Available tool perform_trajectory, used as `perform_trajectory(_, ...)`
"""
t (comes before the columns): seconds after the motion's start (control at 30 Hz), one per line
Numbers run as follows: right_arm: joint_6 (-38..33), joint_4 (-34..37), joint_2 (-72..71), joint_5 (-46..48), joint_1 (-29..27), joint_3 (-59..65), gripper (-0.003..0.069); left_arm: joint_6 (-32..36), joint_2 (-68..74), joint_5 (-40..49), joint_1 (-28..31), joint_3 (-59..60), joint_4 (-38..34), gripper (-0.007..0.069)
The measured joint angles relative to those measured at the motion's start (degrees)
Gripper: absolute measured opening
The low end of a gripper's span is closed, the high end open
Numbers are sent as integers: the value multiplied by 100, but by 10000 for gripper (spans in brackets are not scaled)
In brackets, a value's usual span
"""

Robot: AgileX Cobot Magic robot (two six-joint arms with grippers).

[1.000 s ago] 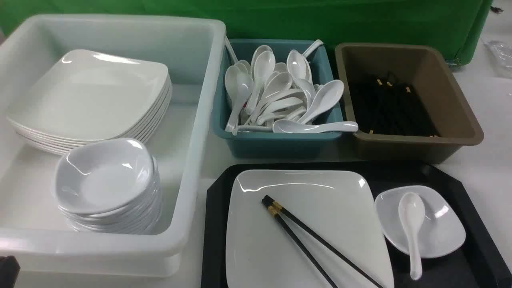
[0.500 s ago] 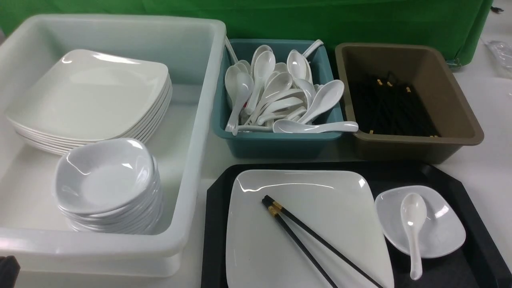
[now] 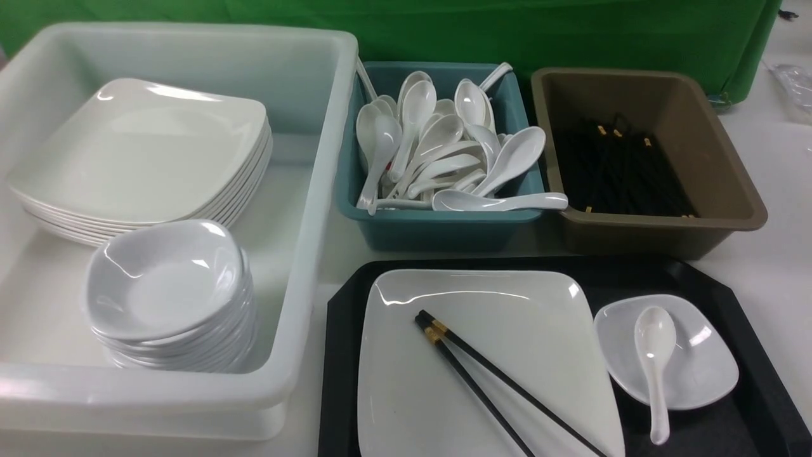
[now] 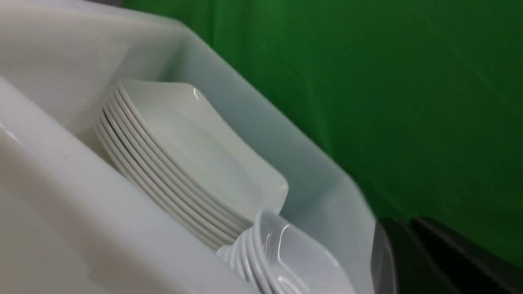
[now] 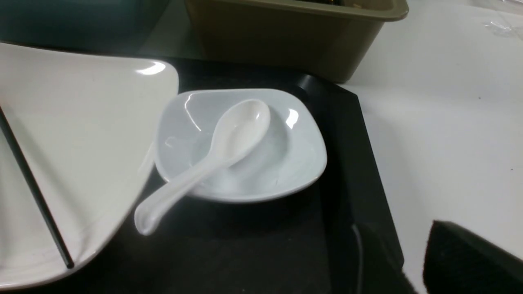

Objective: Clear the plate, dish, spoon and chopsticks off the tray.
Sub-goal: Use the right arm to grab a soup spoon from the plate

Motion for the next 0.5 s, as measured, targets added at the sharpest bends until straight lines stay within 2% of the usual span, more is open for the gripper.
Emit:
perform_trajectory(0.1, 0, 0, 0, 0, 0, 0, 242, -48, 34, 450, 0, -202, -47, 17)
perform_trajectory(0.17, 0, 0, 0, 0, 0, 0, 242, 208, 283, 983, 0, -705, 12, 17)
perform_trajectory(0.27, 0, 0, 0, 0, 0, 0, 242, 1411, 1047, 2191, 0, -1732, 18, 17)
perform_trajectory(0.3, 0, 0, 0, 0, 0, 0, 242, 1601, 1176, 2371, 0, -1869, 6, 17)
perform_trajectory(0.37, 0, 0, 0, 0, 0, 0, 242, 2542, 1983, 3287, -210, -2612, -81, 17)
perform_trajectory(0.47, 0, 0, 0, 0, 0, 0, 242, 2958, 2949, 3721, -845, -3293, -83, 17)
perform_trajectory(0.5, 0, 0, 0, 0, 0, 0, 242, 2973, 3058, 3721, -896, -3352, -83, 17)
